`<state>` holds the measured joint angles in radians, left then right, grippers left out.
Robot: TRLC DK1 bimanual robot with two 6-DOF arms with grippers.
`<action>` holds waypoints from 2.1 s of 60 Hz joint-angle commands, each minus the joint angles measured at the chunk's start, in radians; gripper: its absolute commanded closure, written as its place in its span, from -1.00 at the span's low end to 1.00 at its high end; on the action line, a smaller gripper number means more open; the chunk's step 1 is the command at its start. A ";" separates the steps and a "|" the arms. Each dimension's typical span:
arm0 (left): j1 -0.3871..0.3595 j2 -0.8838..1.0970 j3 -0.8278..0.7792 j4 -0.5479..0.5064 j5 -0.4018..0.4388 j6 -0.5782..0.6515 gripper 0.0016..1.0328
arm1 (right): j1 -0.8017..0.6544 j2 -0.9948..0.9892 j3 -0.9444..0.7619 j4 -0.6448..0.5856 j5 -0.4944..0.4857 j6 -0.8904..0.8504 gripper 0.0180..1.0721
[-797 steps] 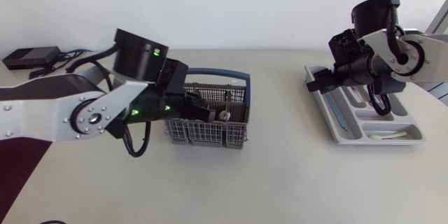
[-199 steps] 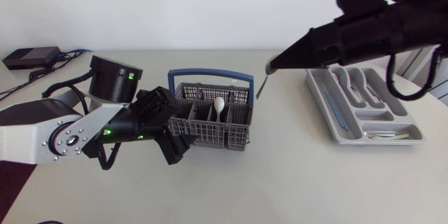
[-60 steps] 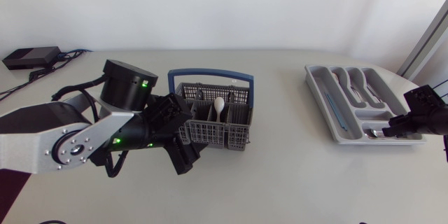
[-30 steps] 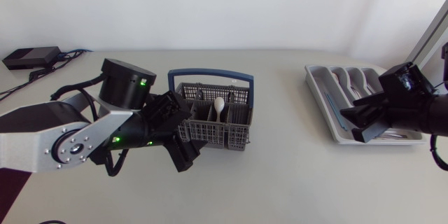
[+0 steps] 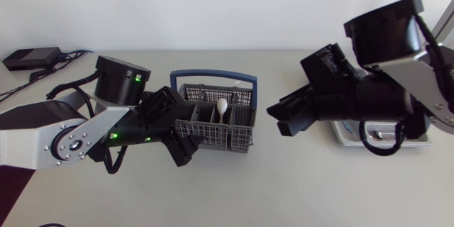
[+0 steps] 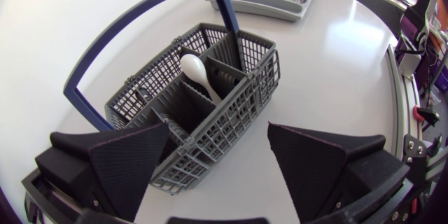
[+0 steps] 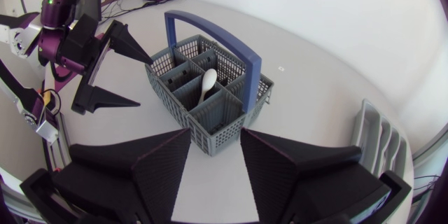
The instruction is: Sort the cutlery from the basket into the organizer compartments.
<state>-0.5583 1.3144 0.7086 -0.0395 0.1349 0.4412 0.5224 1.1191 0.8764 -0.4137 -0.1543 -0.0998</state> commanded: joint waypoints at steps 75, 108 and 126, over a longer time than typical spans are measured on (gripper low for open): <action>0.067 0.040 -0.032 0.038 0.063 -0.006 -0.89 | -0.019 0.421 0.082 0.294 0.114 0.054 -0.02; 0.072 0.025 -0.047 0.032 0.063 -0.006 -0.89 | 0.139 0.525 0.131 0.406 0.197 0.135 -0.02; 0.081 0.028 -0.067 0.050 0.063 0.004 -0.89 | 0.146 0.601 0.213 0.428 0.208 0.161 -0.02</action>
<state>-0.4862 1.3529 0.6662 0.0017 0.1867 0.4419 0.6605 1.6901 1.0576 -0.0048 0.0395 0.0273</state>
